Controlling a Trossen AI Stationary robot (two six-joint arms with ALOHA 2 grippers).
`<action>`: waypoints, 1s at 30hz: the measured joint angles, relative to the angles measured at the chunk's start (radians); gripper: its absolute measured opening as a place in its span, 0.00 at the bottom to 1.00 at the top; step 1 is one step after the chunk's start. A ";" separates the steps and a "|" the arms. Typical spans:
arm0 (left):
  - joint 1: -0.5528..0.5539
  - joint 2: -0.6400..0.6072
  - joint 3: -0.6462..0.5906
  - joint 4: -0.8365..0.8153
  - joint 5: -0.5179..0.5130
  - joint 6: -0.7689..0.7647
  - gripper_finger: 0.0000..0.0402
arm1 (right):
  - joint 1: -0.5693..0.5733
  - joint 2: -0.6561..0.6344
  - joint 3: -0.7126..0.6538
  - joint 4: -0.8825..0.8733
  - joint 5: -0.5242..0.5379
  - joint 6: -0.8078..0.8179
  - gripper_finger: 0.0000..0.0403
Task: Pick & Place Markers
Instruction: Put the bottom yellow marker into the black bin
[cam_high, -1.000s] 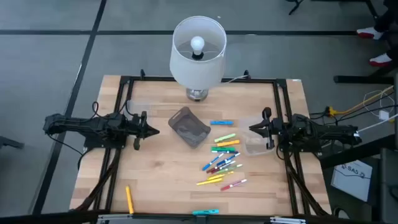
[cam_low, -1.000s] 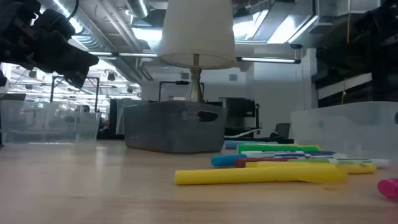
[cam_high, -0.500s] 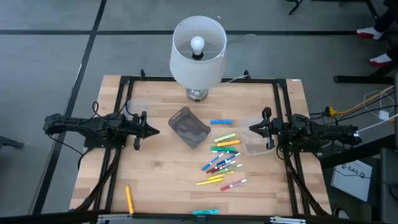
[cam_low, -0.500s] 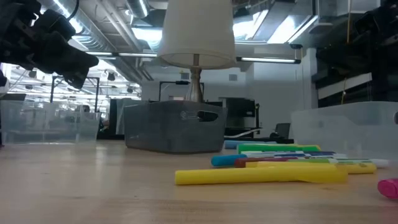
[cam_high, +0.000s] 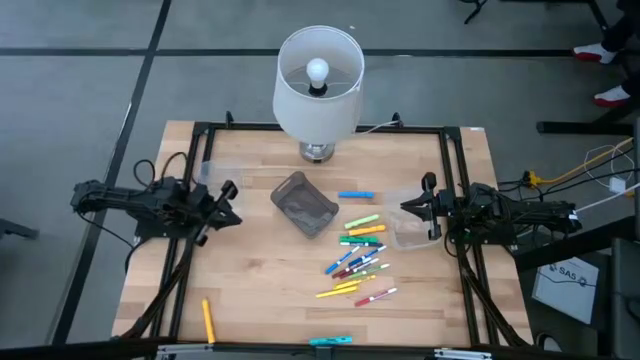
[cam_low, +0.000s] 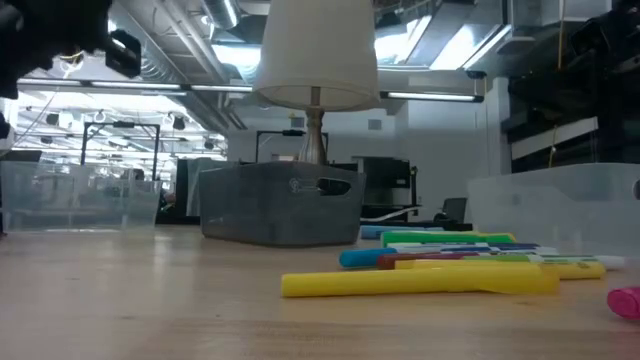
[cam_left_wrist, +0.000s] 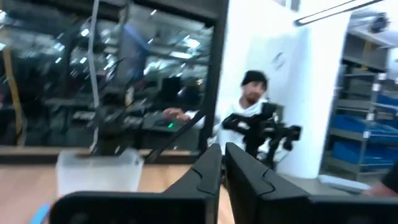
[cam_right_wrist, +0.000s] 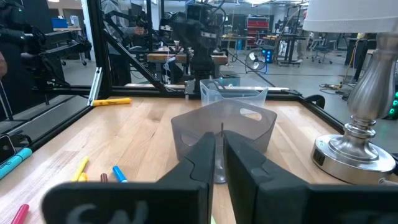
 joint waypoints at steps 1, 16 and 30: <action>-0.016 0.000 0.000 0.007 0.000 0.016 0.08 | 0.000 0.000 0.000 0.000 0.000 0.000 0.09; -0.210 0.224 0.083 0.019 -0.150 0.178 0.36 | 0.000 0.000 0.000 0.000 0.000 0.000 0.09; -0.321 0.692 0.318 0.019 -0.267 0.304 0.40 | 0.000 0.000 0.000 0.000 0.000 0.000 0.09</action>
